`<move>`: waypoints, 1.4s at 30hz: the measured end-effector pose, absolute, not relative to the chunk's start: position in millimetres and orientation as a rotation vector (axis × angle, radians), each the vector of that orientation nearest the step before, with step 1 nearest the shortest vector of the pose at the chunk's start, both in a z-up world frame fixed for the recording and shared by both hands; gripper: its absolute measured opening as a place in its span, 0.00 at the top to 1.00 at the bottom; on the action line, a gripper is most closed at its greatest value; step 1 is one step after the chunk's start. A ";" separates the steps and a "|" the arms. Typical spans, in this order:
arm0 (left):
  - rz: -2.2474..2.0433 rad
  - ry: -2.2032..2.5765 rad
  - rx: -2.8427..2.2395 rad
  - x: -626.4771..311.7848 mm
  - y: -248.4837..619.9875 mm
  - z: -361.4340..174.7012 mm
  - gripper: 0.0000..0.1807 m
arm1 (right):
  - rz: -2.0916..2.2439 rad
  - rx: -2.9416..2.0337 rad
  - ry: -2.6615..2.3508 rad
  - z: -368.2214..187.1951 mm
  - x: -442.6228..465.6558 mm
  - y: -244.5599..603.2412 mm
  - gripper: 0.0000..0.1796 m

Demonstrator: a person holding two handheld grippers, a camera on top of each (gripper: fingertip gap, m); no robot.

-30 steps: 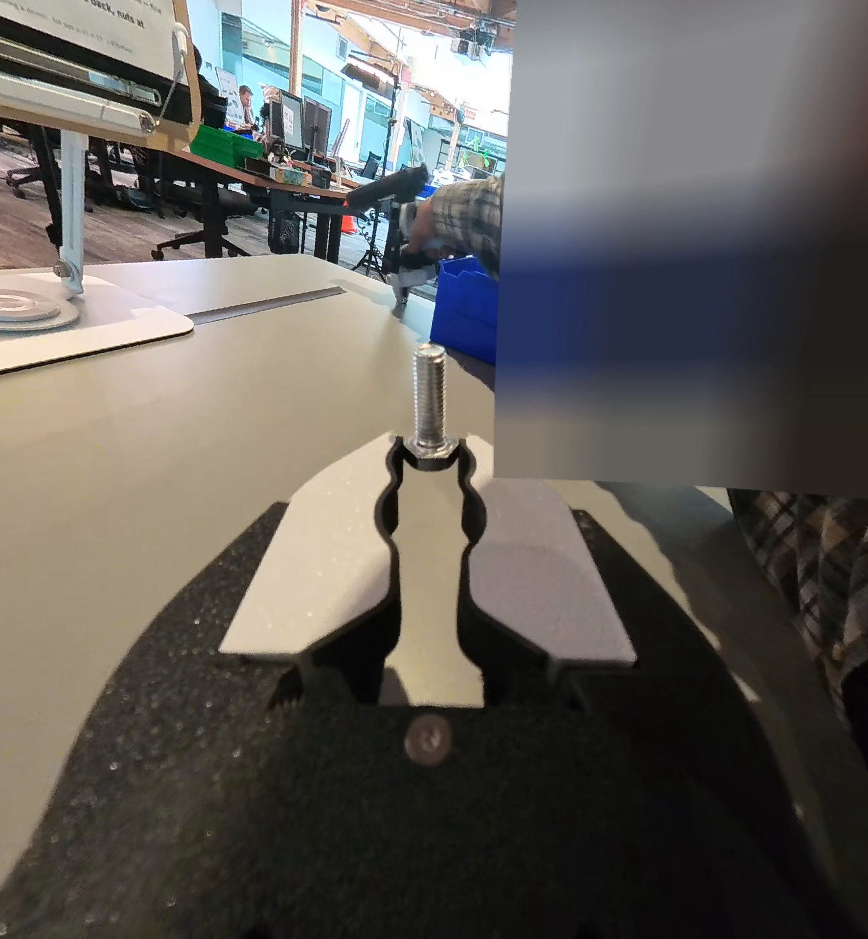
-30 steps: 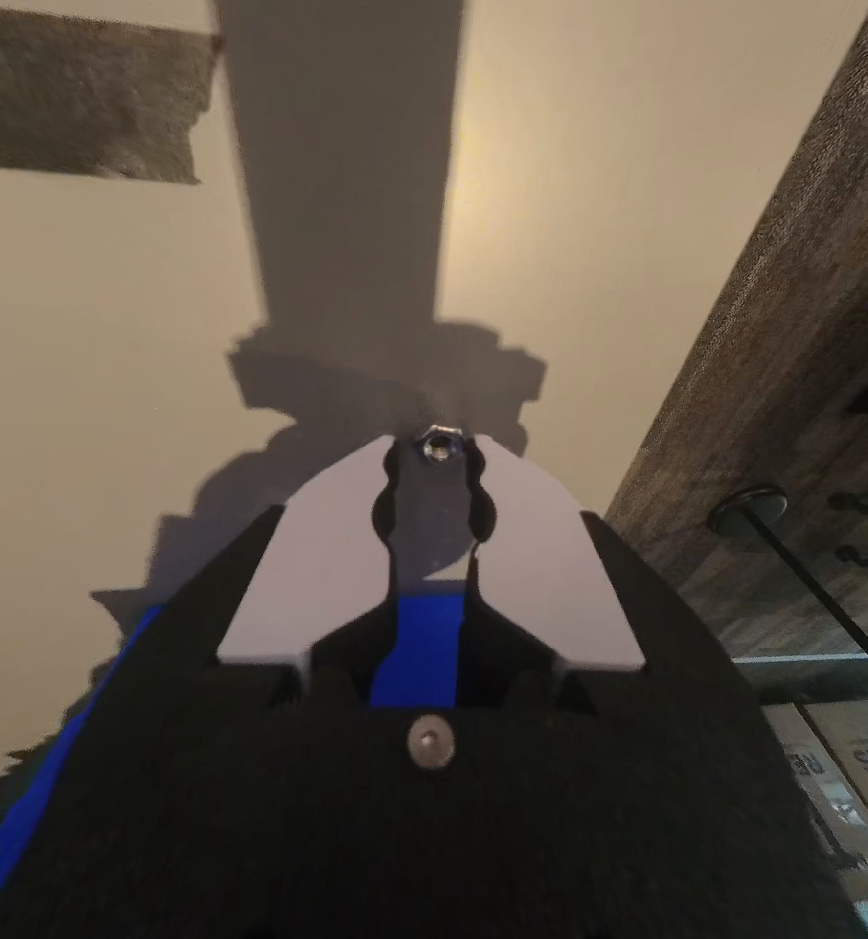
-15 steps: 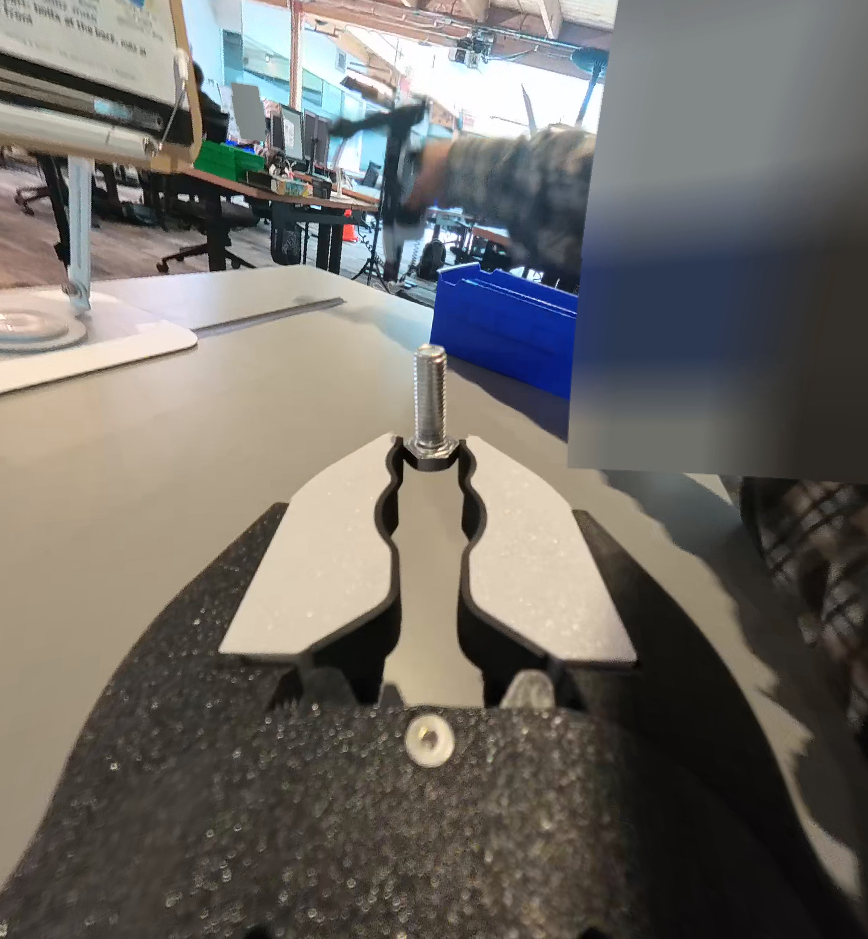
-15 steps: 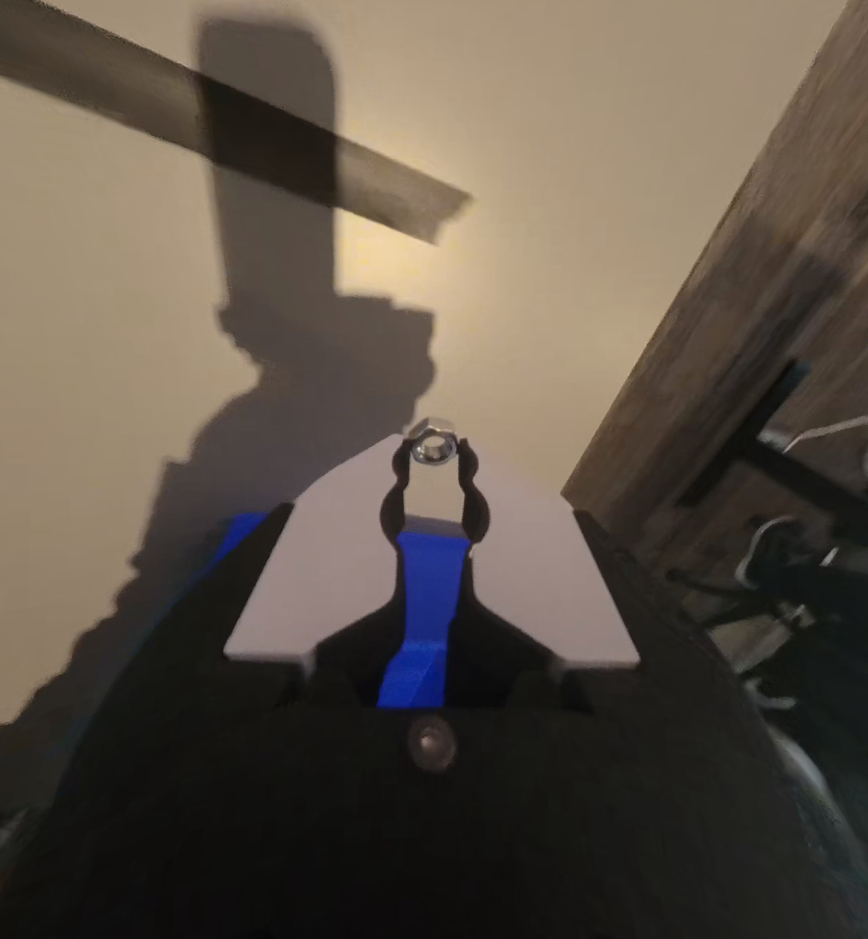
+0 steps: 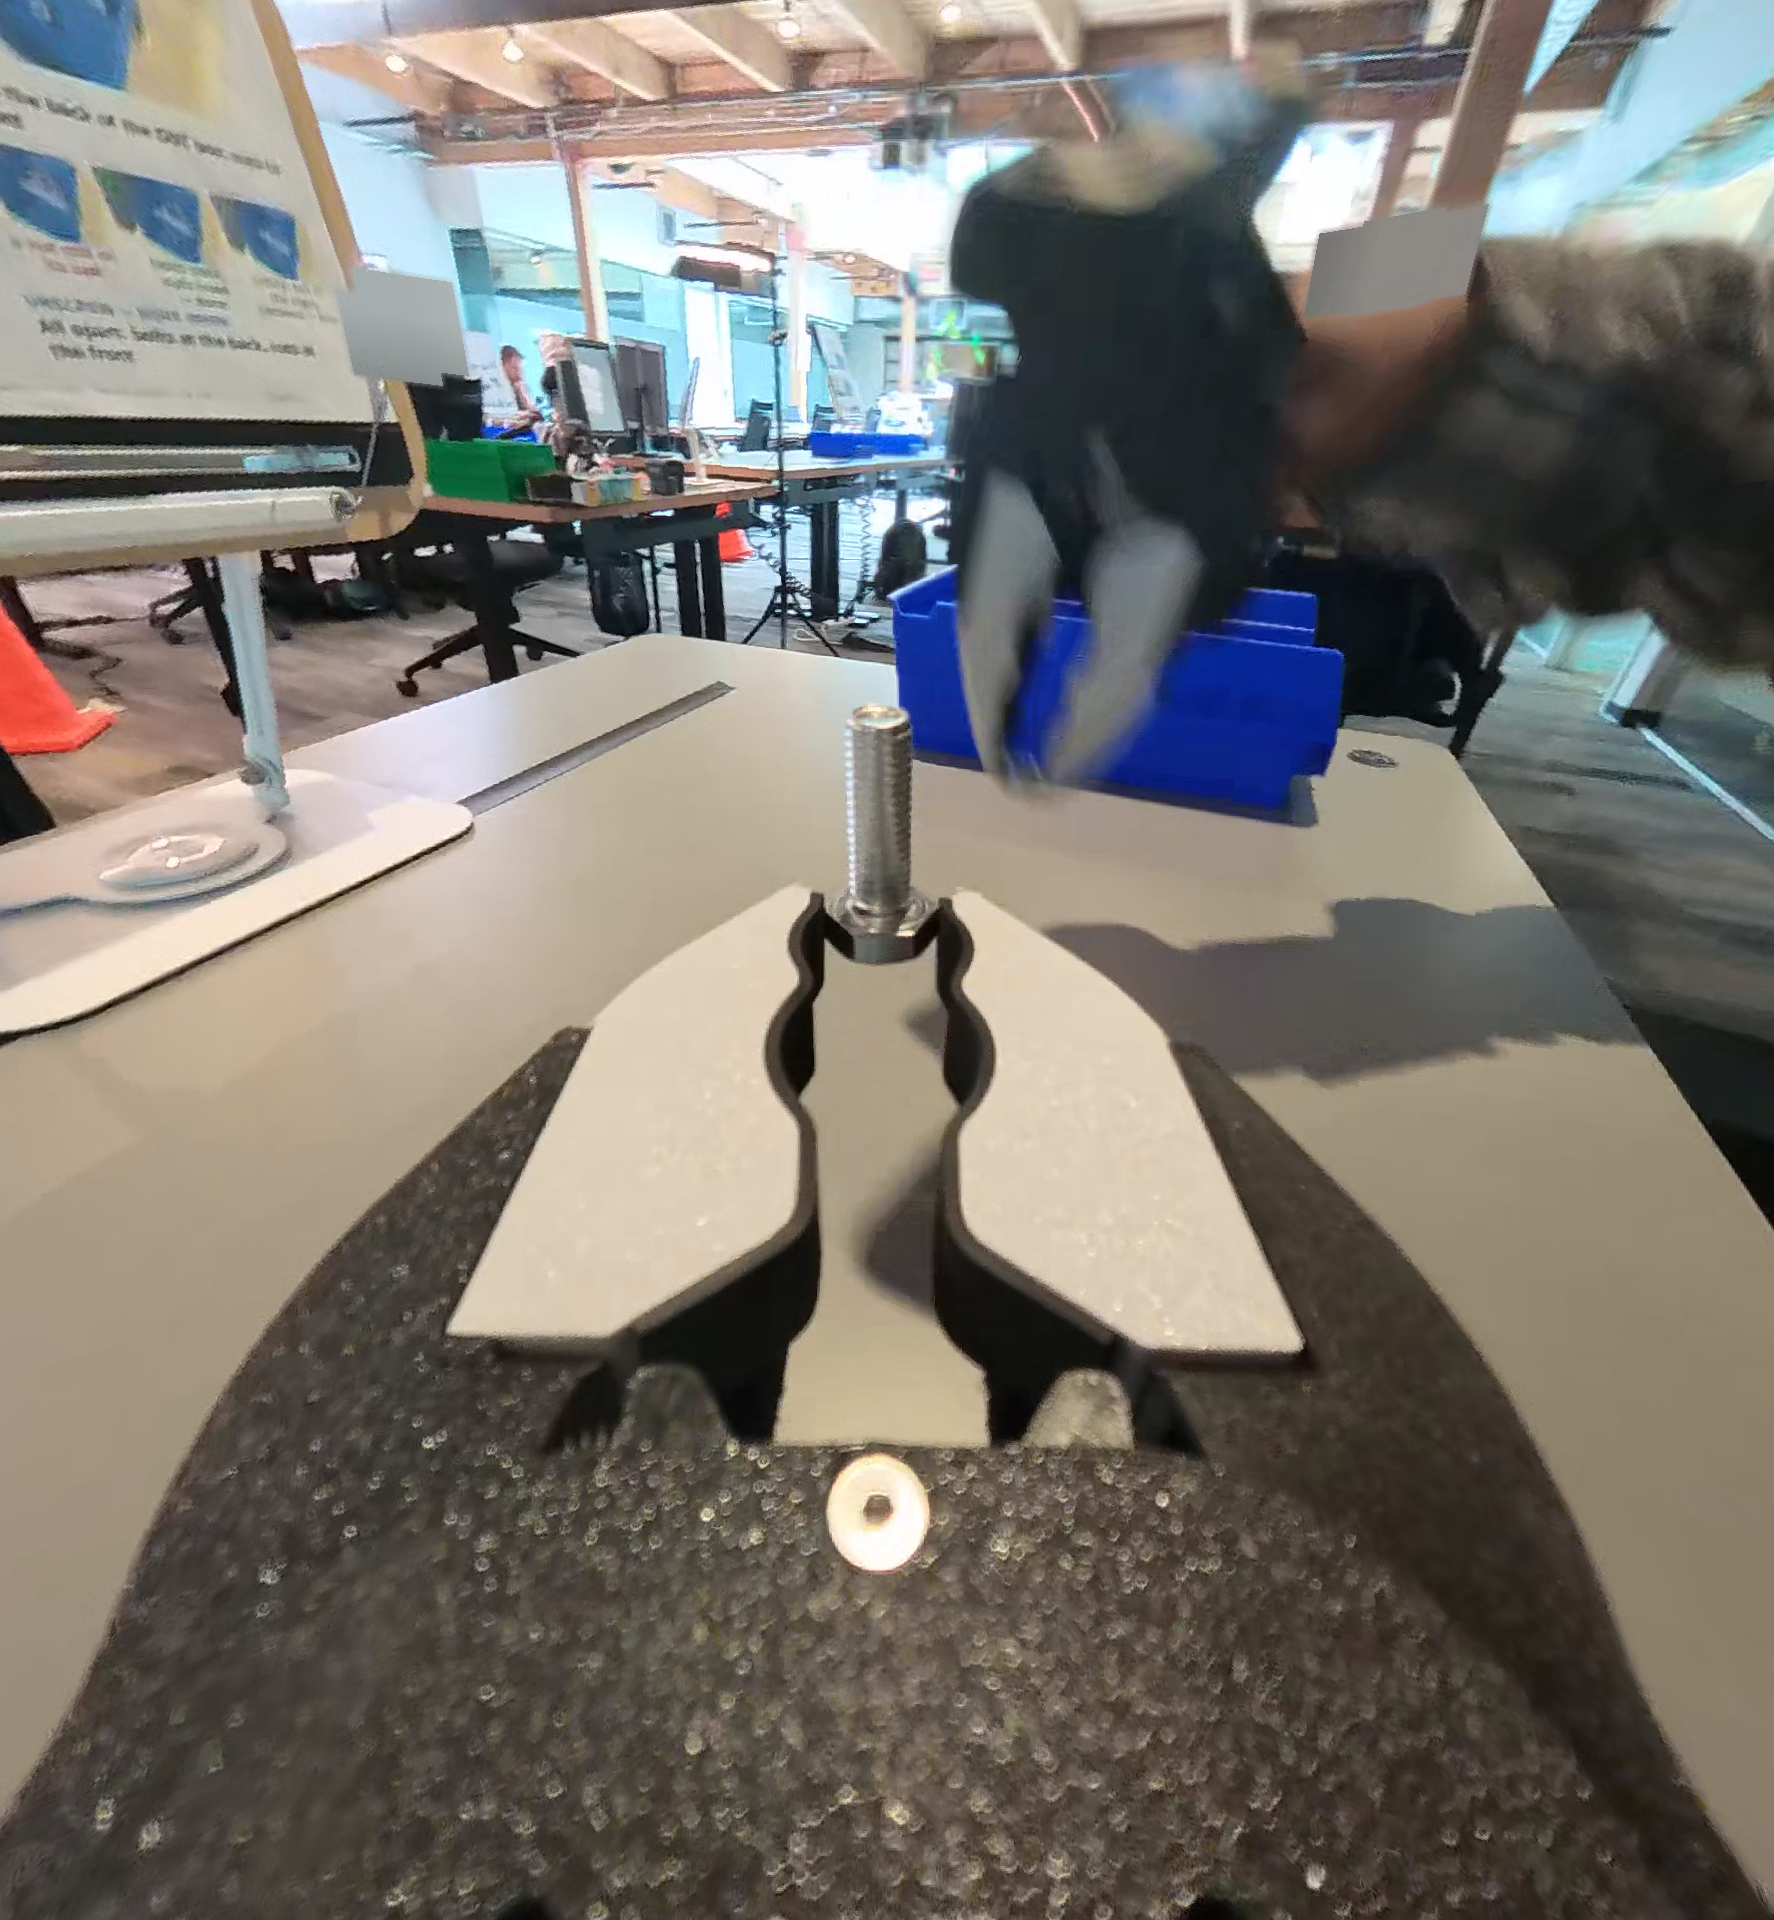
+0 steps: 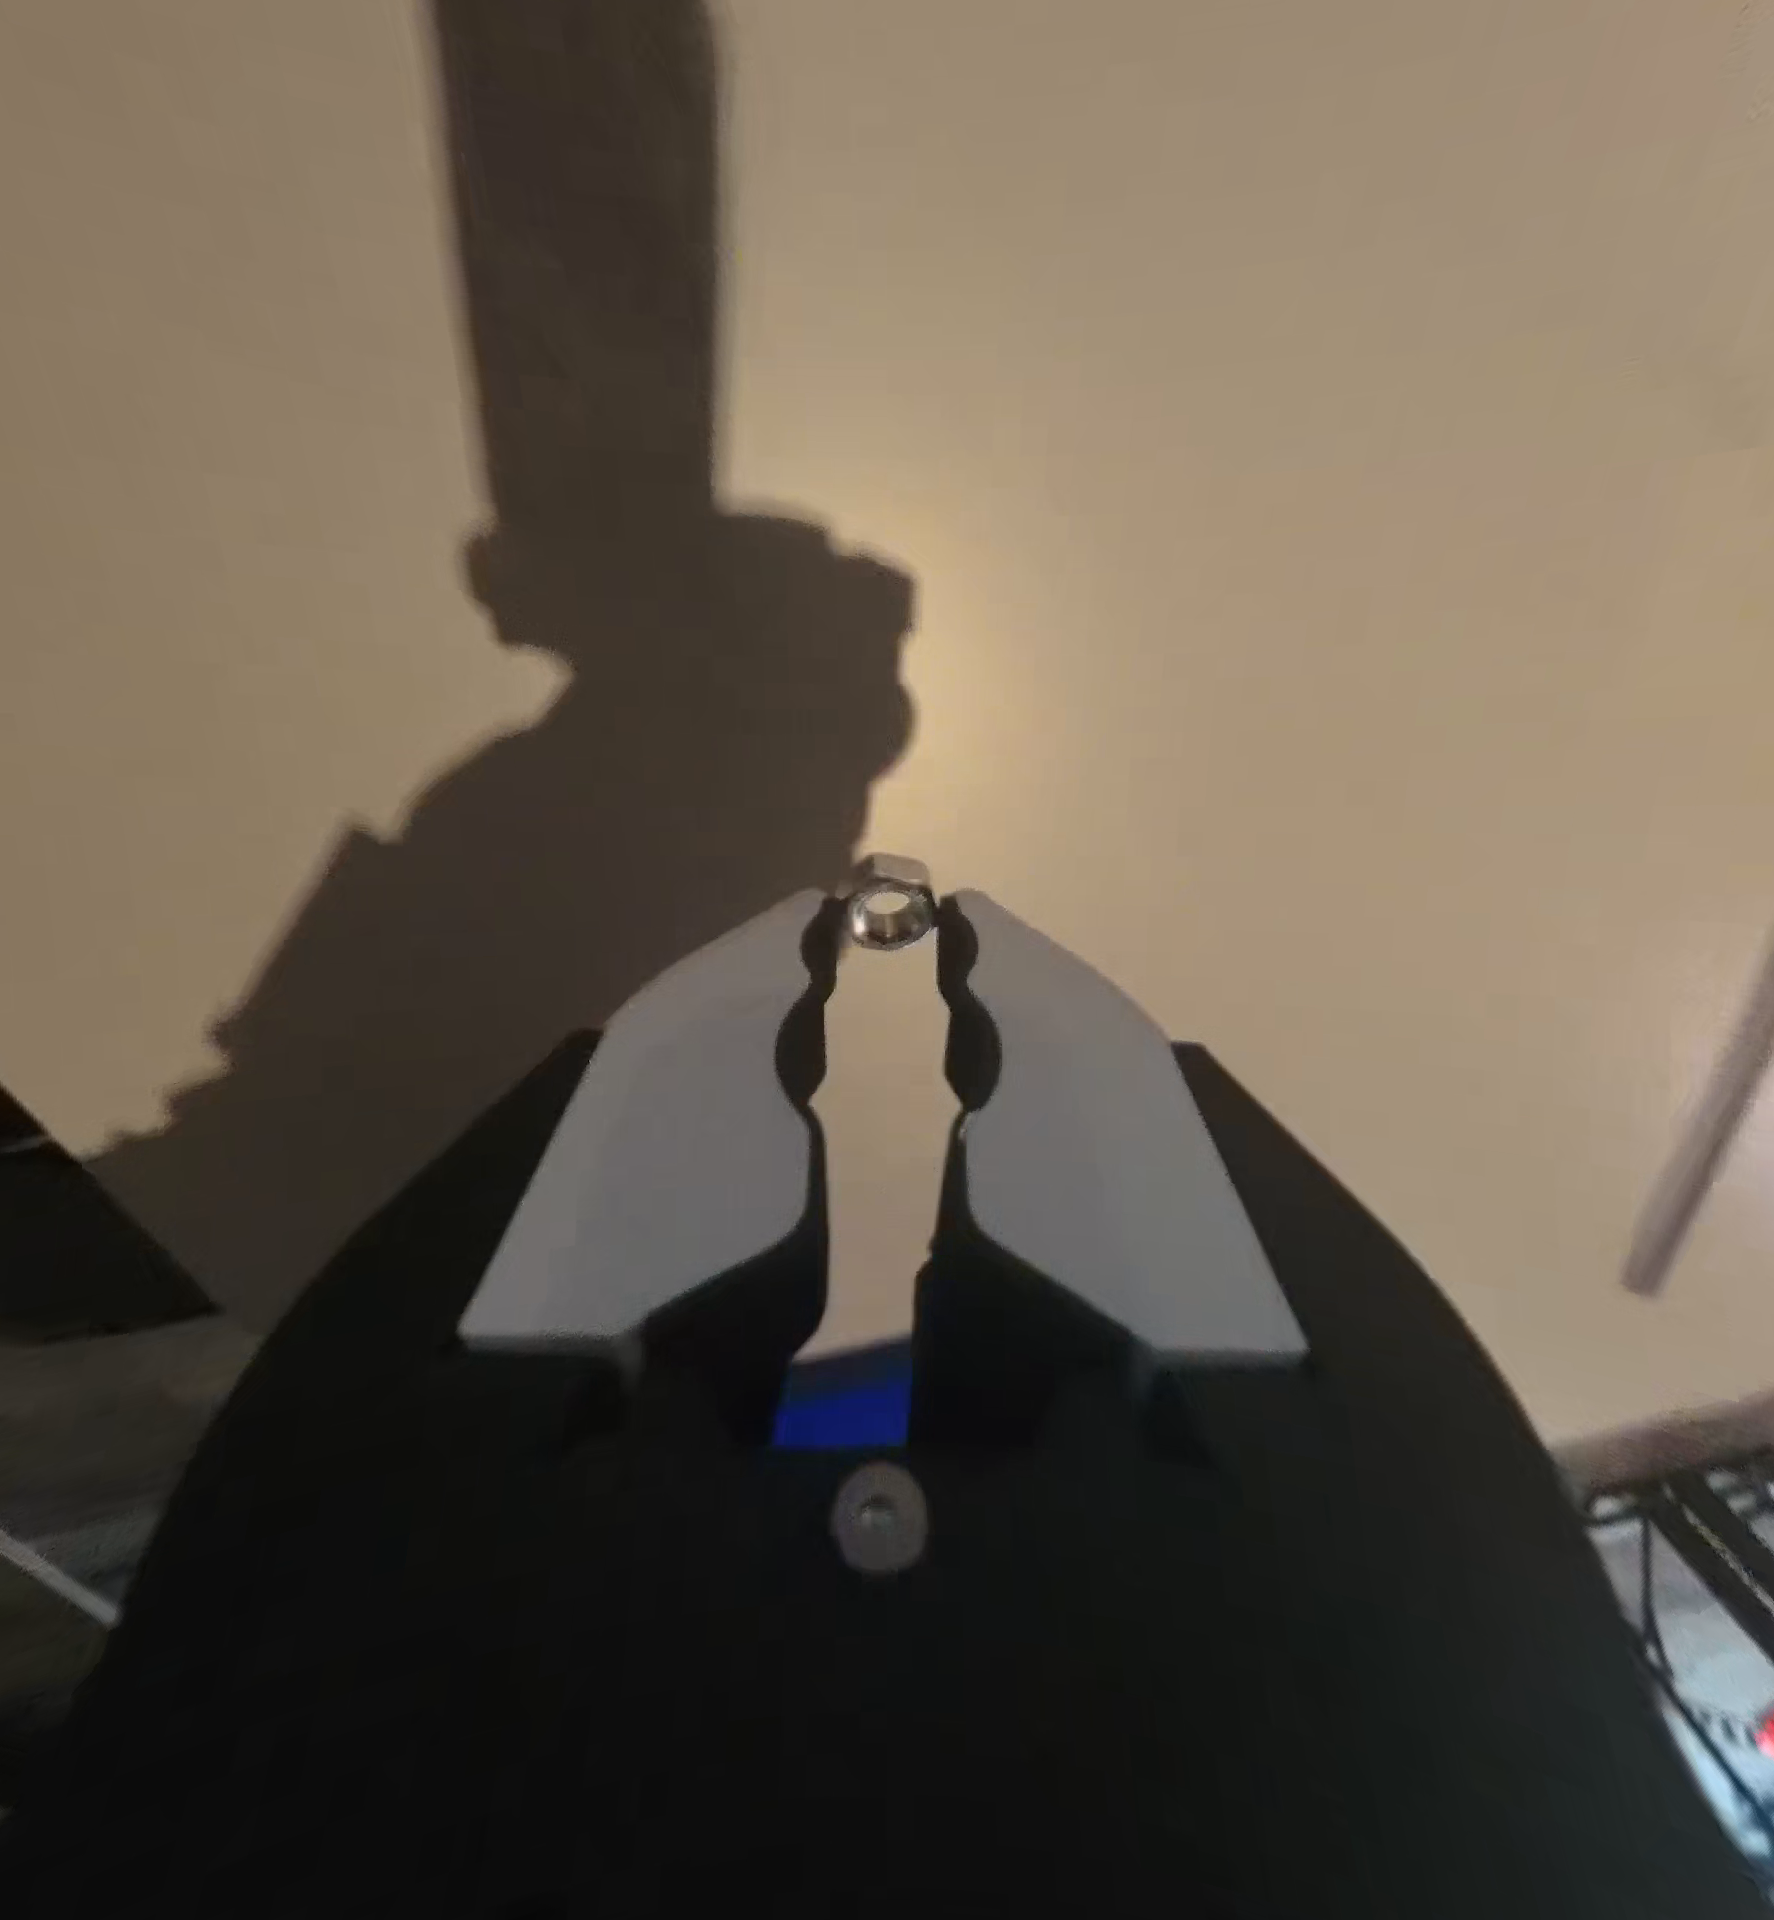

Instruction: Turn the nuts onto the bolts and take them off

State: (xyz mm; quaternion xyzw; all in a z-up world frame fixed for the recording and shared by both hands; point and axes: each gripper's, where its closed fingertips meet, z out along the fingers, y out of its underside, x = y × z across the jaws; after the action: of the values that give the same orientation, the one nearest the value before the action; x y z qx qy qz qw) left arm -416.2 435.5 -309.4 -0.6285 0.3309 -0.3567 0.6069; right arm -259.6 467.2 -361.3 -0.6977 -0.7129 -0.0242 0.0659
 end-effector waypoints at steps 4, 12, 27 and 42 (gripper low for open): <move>-0.850 0.785 -1.425 -417.3 432.3 -305.7 0.89 | 0.020 -2.054 -2.252 -399.6 -280.3 428.1 0.90; -0.885 0.769 -1.411 -420.4 433.2 -304.5 0.89 | 0.124 -2.012 -2.300 -430.8 -293.4 411.4 0.90; -0.914 0.817 -1.413 -404.3 424.4 -307.9 0.89 | 0.585 -1.763 -1.938 -399.5 -321.9 422.2 0.78; -0.943 0.829 -1.414 -397.8 420.2 -308.0 0.89 | 1.193 -1.157 -1.673 -279.1 -425.3 413.4 0.87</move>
State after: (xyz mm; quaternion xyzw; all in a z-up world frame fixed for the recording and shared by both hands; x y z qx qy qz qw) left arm -397.8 420.2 -308.0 -0.6061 0.3556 -0.4045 0.5853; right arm -425.3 413.4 -279.1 -0.4534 -0.6556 0.4678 0.3818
